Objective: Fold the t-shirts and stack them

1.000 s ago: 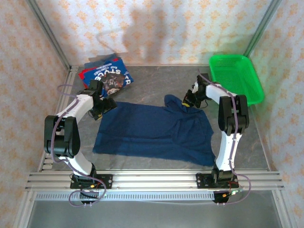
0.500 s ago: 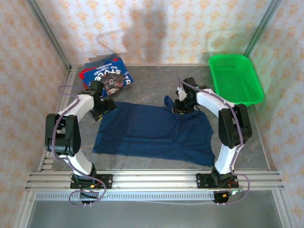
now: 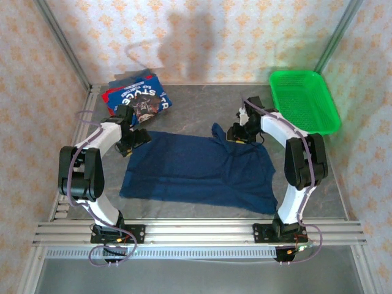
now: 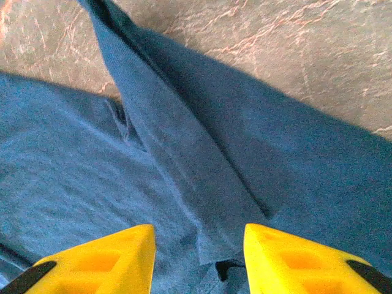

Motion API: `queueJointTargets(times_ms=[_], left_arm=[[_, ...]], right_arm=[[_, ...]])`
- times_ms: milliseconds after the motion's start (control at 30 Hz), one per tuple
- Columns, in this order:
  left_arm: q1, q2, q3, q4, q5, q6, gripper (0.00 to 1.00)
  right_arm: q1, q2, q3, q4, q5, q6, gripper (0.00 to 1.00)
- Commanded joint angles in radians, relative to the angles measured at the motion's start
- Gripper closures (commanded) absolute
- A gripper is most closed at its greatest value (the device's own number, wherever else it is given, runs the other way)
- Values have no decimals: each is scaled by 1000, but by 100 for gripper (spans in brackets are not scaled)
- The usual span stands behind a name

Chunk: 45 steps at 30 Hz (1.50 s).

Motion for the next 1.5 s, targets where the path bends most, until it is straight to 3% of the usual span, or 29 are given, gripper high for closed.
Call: queueJointTargets(times_ms=[0,400,1233,1467], left_arm=[[10,-5,-11,4,-17,15,12],[10,-10,-8,12,-7,50,13],[10,-5,11,7,-8,52,12],[10,-2,17,4,-10,51,12]], right_arm=[[-20,45,16,-16,-39,56,58],[-22,119,-13,23,-76,97,61],[-23,115,-11,-42,-15,60,59],[-21,140,17,-29,-53,68,74]])
